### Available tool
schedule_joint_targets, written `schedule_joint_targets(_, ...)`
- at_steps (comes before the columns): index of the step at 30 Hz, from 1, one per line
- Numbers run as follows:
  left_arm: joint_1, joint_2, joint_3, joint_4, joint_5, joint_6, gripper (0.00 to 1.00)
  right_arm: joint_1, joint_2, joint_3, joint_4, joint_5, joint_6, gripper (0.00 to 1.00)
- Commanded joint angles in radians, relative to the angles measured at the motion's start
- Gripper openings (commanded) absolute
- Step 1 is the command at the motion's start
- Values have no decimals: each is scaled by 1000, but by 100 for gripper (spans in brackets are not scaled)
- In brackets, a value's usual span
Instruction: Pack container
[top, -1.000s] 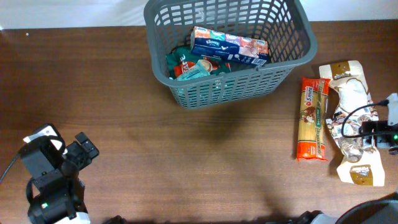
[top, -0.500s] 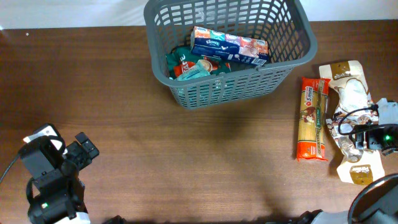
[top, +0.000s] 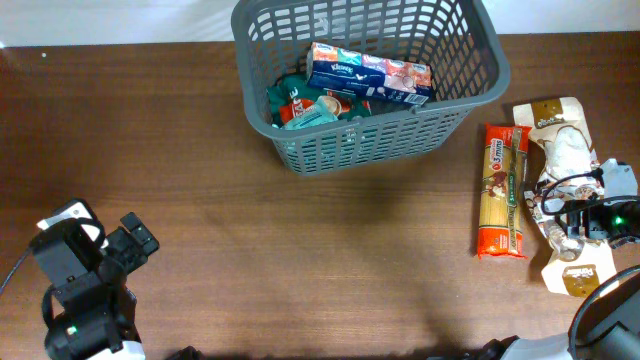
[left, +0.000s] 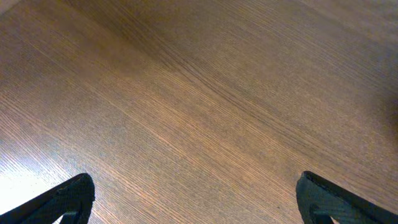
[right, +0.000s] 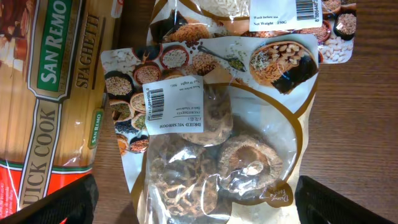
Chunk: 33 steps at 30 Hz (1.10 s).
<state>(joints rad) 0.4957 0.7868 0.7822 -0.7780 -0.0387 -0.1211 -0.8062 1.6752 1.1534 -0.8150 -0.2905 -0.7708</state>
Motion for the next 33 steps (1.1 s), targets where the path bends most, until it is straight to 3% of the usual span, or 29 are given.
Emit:
schedule_joint_targets(1,-5,-1,-4,-1,-14,3,99,1,10,-9,-8,-24,7,99)
schedule_joint_targets(18,-5,-1,-4,-2,-14,3,99,-1,10,-9,-44,168,84,99)
schedule_joint_targets(33,-5,-1,-4,-1,-14,10,99,-93,83,-34,-40,125,84,99)
